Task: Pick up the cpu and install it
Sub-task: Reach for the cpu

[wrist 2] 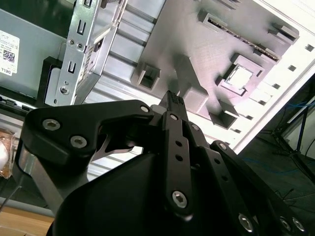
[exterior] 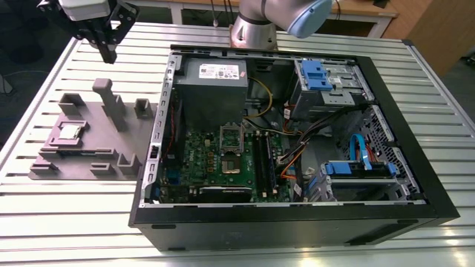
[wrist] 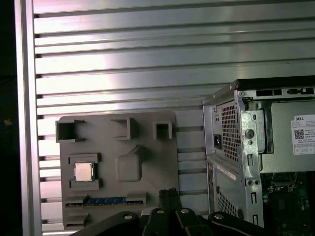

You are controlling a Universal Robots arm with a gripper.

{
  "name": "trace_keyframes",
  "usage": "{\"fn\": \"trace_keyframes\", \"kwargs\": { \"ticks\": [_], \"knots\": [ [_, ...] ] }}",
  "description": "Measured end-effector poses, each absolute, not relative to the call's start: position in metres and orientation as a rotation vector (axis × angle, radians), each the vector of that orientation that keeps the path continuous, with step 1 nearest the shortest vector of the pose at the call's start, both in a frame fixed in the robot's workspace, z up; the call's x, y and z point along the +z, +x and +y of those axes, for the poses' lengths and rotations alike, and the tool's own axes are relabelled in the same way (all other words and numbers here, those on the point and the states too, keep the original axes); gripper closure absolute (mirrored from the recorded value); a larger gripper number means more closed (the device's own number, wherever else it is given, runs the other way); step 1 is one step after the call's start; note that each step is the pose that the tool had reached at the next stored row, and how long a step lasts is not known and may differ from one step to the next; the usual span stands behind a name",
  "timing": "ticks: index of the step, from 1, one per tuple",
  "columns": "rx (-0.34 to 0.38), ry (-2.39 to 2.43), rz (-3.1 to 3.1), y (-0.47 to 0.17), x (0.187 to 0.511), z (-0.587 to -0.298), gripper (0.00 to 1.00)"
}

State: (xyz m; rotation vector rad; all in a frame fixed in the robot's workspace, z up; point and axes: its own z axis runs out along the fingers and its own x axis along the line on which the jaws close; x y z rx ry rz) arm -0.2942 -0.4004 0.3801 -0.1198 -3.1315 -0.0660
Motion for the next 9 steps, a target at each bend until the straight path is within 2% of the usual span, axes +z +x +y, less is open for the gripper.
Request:
{"fn": "trace_keyframes", "kwargs": {
  "ticks": [9],
  "knots": [
    [-0.066, -0.120, -3.132, -0.2966, 0.3801, -0.4004, 0.90]
  ]
}}
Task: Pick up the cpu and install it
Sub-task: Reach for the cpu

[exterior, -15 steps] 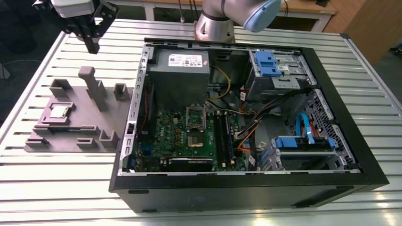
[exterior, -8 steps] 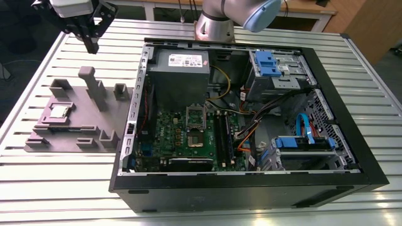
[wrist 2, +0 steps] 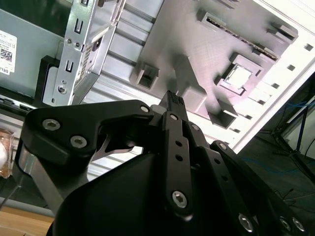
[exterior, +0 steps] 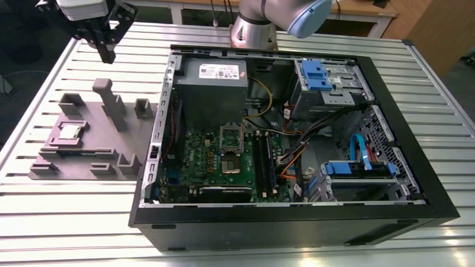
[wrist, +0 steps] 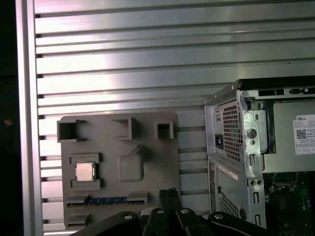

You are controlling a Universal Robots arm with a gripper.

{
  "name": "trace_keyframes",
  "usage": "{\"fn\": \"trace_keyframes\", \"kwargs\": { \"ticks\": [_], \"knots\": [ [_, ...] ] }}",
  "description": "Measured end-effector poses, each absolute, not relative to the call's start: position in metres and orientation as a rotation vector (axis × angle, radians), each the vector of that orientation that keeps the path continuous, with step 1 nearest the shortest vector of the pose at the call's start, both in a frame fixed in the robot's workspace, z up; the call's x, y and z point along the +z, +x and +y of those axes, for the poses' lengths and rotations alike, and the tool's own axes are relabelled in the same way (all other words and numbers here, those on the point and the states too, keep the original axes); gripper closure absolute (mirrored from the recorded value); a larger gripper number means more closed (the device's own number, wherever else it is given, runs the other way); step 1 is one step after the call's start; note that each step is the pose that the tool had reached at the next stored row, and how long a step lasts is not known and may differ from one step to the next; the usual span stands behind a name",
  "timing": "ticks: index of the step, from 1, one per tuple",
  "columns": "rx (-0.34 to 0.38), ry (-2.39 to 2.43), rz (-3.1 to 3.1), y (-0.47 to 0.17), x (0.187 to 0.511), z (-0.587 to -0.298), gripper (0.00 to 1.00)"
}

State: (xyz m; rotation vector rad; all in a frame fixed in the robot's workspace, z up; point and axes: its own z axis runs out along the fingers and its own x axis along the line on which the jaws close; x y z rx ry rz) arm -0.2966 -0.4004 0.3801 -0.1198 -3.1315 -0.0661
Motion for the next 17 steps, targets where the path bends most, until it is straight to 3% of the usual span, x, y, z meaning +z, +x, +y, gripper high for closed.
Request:
{"fn": "trace_keyframes", "kwargs": {
  "ticks": [17],
  "knots": [
    [-0.066, -0.120, -3.131, -0.3021, 0.3801, -0.4004, 0.90]
  ]
}}
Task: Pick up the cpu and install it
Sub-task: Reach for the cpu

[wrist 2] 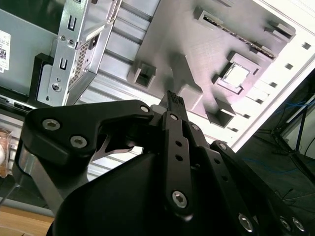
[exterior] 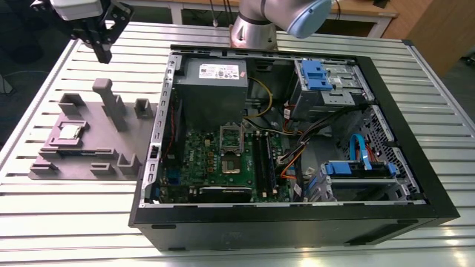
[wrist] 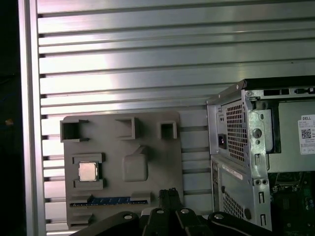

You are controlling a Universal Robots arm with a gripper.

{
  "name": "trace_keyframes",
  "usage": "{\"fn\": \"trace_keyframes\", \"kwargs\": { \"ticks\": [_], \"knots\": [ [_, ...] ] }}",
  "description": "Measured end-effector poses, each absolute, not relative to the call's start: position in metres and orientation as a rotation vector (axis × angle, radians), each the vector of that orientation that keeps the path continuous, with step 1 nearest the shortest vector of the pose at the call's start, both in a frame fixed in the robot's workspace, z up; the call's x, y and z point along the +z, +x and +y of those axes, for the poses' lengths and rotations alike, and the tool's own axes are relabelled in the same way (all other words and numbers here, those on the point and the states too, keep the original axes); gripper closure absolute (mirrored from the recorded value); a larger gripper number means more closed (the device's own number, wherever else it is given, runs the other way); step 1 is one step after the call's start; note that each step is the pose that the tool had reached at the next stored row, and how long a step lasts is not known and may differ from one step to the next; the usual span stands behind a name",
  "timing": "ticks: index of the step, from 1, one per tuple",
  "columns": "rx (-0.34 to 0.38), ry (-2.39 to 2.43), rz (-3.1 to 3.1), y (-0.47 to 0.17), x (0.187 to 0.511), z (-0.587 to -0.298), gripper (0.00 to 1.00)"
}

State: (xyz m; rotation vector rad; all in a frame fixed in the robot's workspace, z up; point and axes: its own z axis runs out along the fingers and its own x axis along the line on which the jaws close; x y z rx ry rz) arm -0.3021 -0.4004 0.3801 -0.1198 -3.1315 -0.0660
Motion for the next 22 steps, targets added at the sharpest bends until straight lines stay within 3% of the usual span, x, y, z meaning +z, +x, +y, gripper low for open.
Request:
{"fn": "trace_keyframes", "kwargs": {
  "ticks": [22],
  "knots": [
    [-0.066, -0.120, -3.131, -0.3101, 0.3801, -0.4004, 0.90]
  ]
}}
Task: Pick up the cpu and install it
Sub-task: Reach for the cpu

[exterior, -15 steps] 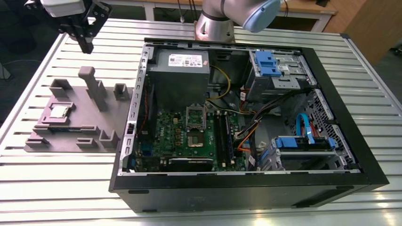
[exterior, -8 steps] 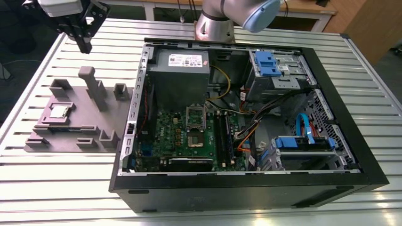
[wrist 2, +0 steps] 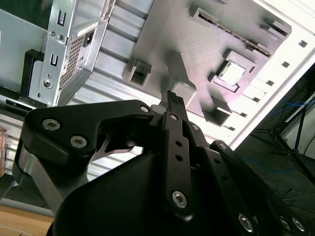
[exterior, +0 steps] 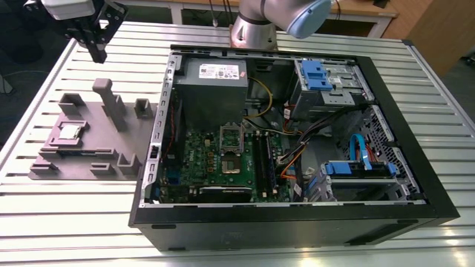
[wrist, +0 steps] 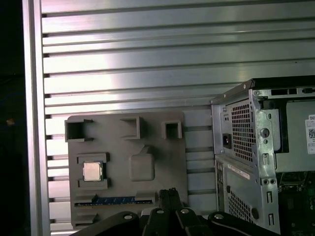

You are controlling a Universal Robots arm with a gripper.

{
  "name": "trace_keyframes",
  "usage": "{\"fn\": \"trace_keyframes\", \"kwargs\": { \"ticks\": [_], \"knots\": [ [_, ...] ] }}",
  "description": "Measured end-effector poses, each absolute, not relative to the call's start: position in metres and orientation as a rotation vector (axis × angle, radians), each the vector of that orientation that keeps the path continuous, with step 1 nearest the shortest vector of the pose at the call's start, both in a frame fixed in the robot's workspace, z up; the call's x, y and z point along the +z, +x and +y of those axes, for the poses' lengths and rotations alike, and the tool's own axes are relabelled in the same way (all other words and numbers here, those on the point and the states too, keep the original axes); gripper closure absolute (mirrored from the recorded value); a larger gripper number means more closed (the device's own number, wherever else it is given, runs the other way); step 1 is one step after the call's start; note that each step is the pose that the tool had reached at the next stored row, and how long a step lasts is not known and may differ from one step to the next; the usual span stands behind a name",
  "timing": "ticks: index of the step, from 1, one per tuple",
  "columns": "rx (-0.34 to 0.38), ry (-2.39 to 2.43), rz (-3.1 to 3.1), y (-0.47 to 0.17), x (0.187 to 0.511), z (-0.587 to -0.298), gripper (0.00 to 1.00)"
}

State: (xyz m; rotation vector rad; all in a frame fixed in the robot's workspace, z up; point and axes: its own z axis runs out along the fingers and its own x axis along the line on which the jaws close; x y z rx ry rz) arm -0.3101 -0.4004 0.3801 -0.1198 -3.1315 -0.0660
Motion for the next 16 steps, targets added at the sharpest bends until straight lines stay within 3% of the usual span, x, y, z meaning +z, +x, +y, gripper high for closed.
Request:
{"fn": "trace_keyframes", "kwargs": {
  "ticks": [16],
  "knots": [
    [-0.066, -0.120, -3.132, -0.3162, 0.3800, -0.4004, 0.90]
  ]
}}
